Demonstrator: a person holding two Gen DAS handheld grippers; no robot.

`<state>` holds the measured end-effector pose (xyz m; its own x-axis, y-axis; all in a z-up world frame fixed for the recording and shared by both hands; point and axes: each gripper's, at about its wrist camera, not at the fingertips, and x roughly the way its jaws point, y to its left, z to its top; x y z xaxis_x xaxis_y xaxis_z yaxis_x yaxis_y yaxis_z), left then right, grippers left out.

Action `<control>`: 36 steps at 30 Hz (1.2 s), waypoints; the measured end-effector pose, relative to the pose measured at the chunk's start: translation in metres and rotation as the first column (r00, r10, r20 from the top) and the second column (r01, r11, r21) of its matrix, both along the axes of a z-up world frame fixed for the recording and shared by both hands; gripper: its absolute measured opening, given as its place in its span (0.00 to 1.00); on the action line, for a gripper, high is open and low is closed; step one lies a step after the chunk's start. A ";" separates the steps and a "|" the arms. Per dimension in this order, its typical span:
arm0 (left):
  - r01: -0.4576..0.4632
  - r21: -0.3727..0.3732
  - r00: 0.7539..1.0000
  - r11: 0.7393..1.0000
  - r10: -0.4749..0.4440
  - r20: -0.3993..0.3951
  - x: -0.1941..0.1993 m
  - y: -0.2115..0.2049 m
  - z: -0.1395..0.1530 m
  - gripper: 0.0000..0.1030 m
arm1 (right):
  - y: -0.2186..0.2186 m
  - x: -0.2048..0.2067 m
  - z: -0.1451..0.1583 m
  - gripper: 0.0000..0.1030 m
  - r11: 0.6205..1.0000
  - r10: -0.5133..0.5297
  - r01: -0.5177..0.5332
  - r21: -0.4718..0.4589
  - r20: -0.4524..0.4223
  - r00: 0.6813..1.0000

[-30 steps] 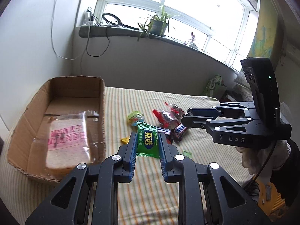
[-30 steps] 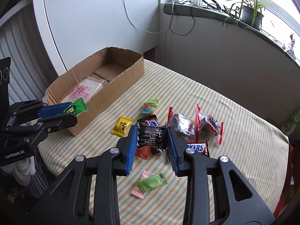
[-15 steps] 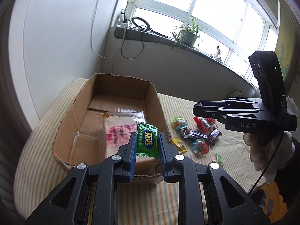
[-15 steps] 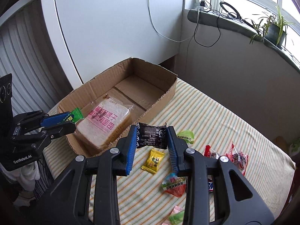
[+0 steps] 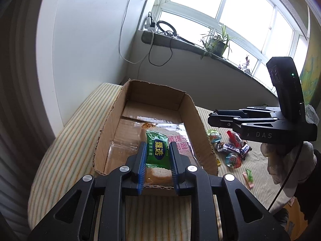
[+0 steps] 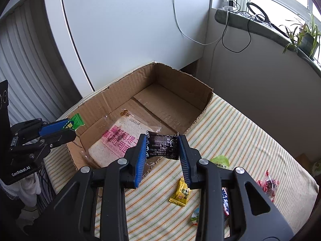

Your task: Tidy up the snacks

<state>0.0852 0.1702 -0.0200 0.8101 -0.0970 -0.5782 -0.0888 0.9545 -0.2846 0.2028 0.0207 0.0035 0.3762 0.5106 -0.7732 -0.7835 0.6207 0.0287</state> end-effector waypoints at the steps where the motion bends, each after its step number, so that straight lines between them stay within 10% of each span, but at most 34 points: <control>1: -0.003 0.000 1.000 1.000 0.003 -0.001 0.001 0.002 0.000 0.20 | 0.003 0.001 -0.001 0.32 1.000 0.003 -0.003 0.000 -0.004 1.000; 13: -0.014 0.004 1.000 1.000 0.014 -0.014 0.007 0.005 -0.003 0.20 | 0.018 0.002 -0.009 0.33 1.000 0.023 -0.023 0.000 -0.024 0.999; 20: -0.018 0.013 1.000 1.000 0.018 -0.017 0.007 0.002 -0.002 0.36 | 0.011 0.002 -0.003 0.69 0.999 0.004 -0.004 0.032 -0.006 1.000; 36: -0.009 0.022 1.000 1.000 0.009 0.000 0.006 -0.011 0.007 0.51 | -0.025 0.002 0.014 0.79 0.996 -0.050 0.050 0.072 -0.001 0.999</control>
<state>0.0908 0.1590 -0.0128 0.8106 -0.0772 -0.5805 -0.0974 0.9597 -0.2637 0.2051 -0.0041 0.0170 0.4032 0.5454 -0.7348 -0.7517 0.6553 0.0740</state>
